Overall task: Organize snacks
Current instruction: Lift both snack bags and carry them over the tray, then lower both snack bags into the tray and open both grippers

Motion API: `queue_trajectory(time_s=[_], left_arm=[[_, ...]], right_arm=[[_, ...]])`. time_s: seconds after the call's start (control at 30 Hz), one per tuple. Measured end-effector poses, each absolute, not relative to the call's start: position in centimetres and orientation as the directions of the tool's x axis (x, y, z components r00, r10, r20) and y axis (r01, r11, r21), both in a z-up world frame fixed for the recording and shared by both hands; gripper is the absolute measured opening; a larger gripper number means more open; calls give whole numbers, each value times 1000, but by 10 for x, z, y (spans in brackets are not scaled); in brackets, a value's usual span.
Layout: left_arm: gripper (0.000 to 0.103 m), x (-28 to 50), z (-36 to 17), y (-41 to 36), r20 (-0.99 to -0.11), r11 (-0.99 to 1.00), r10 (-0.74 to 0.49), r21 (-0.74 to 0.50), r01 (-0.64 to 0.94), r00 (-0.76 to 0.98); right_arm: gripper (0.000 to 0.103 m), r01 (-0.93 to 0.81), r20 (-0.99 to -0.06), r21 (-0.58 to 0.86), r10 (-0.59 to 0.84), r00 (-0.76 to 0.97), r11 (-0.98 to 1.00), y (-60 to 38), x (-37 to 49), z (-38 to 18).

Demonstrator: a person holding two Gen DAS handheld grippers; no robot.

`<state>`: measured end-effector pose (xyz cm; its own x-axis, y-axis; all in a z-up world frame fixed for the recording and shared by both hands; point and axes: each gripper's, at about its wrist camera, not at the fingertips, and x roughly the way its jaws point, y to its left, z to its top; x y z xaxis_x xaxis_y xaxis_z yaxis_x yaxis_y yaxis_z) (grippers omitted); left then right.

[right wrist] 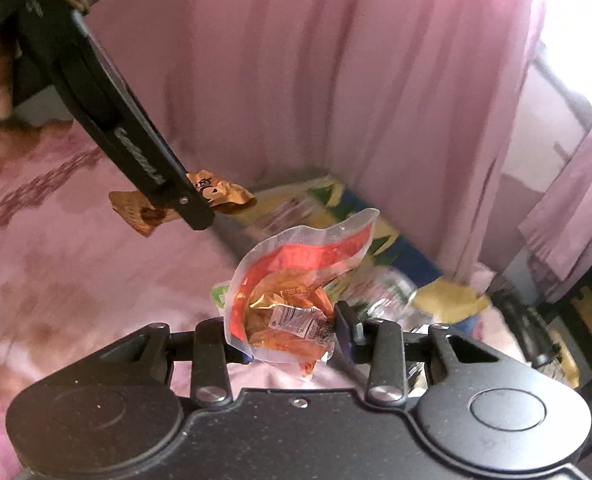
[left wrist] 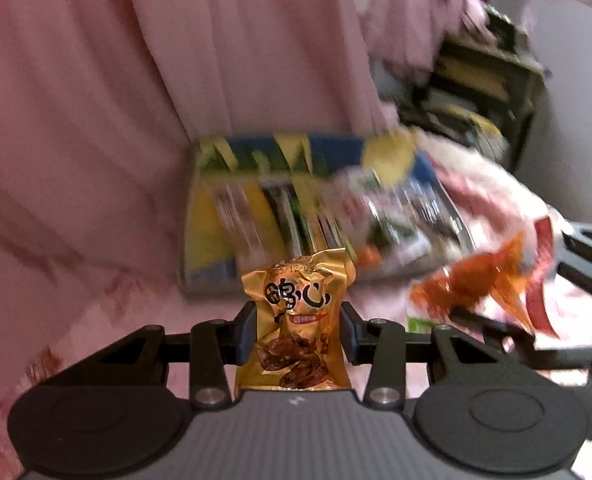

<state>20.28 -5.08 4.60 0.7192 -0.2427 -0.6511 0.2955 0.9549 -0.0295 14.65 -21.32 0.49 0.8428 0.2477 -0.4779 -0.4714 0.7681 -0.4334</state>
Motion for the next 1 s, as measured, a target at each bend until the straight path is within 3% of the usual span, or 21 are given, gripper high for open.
queue_trajectory(time_s=[0.33,0.63,1.0], left_arm=[[46,276,58,-82,-556,978,-191,-33,208,809],[46,325,19,-87,-565,988,-132,-4,157,815],[46,342,-14,-79,-612,991,-126,-35,133,781]], right_arm=[[40,-345,-423,-394,165,891,852,-224,224,17],[40,-285,-432,-298,137,891,911,-230,288,-8],[40,-323,-478,-225,184,859,919,-220,308,-38]])
